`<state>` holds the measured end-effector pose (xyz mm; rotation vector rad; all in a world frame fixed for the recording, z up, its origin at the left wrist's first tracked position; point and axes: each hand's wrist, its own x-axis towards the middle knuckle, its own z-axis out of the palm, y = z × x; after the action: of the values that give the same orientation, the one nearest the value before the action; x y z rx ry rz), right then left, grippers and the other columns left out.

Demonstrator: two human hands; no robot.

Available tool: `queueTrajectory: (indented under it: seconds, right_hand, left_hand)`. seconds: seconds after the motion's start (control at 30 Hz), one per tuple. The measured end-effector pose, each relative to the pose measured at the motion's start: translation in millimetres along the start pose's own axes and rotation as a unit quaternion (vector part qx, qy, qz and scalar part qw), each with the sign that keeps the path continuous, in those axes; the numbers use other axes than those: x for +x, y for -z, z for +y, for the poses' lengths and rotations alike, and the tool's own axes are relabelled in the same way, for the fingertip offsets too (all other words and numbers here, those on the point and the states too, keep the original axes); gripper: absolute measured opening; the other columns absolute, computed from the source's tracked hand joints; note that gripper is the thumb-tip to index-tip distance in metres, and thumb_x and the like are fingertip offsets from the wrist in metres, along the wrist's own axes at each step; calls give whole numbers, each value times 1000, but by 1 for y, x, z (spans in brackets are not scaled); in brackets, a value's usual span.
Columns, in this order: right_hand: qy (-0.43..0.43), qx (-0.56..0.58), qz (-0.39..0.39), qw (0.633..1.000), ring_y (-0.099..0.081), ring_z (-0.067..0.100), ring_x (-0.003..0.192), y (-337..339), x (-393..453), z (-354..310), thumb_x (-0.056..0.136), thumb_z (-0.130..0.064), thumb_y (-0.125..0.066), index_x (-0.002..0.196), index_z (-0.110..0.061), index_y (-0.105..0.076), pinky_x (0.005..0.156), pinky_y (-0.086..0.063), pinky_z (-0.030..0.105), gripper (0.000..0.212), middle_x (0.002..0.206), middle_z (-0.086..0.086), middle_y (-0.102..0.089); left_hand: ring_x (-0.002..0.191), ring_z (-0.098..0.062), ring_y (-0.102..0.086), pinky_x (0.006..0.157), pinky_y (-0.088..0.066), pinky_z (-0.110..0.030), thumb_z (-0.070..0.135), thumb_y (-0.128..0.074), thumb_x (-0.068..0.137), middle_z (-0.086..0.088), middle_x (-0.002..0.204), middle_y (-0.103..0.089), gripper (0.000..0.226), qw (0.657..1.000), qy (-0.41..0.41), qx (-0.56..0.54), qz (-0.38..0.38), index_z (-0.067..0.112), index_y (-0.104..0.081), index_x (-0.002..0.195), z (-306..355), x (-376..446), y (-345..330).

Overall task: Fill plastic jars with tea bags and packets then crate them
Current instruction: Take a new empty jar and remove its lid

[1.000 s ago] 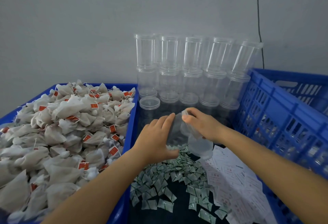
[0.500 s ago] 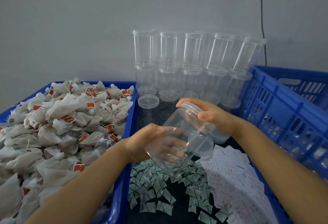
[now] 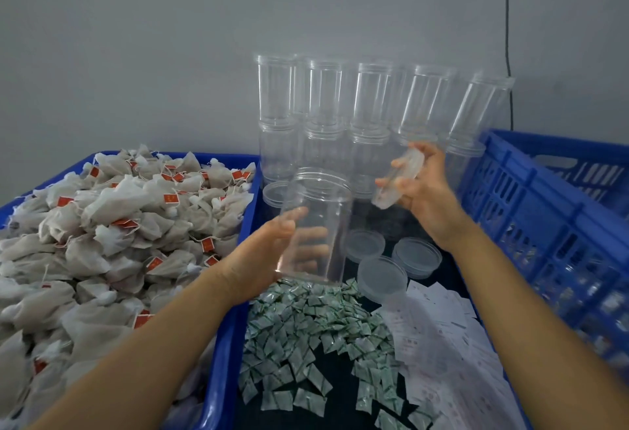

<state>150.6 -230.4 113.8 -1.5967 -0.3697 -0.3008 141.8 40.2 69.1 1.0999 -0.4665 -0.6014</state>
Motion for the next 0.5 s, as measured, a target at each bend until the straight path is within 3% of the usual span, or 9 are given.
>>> queueTrajectory:
  seconds: [0.07,0.17,0.2,0.3,0.43,0.5]
  right_hand:
    - [-36,-49,52,997,-60,22,106,0,-1,21,82,-19,-76,116,-36,-33,99,-52,45,57,118,1,-43]
    - [-79,-110,153,979,-57,-1,88,0,-2,52,82,-22,-81,118,-21,-30,75,-49,15,63,108,-1,-47]
    - [-98,-116,178,972,-56,-3,83,-1,-1,63,82,-20,-82,117,-18,-32,67,-47,11,62,106,-3,-47]
    - [-171,-176,196,949,-54,8,90,-1,2,94,76,-30,-87,114,-17,-38,72,-46,23,63,112,-1,-50]
    - [-227,-324,153,906,-50,17,98,-5,17,121,69,-44,-89,113,-16,-45,77,-44,31,68,119,3,-47]
    - [-228,-383,131,886,-48,18,99,-8,24,130,69,-47,-88,117,-11,-52,80,-43,31,70,124,6,-46]
  left_hand:
    - [108,-21,-64,85,-55,-35,31,-84,52,-3,121,-61,86,993,-29,96,59,25,-46,129,-3,3,-3]
    - [118,-10,-57,88,-53,-29,20,-90,53,11,124,-57,87,968,-49,198,145,32,-44,126,-9,4,1]
    - [116,-4,-57,85,-53,-24,18,-91,52,17,120,-60,89,964,-62,207,153,34,-44,126,-11,5,3]
    - [103,8,-59,76,-51,-12,13,-89,54,31,108,-62,86,949,-87,249,172,49,-43,117,-16,9,8]
    - [114,-5,-54,94,-48,-29,23,-92,52,20,123,-54,99,931,-84,281,215,41,-38,133,-18,12,15]
    - [115,-2,-53,96,-47,-28,30,-93,48,19,125,-54,107,929,-80,289,215,36,-35,138,-18,12,15]
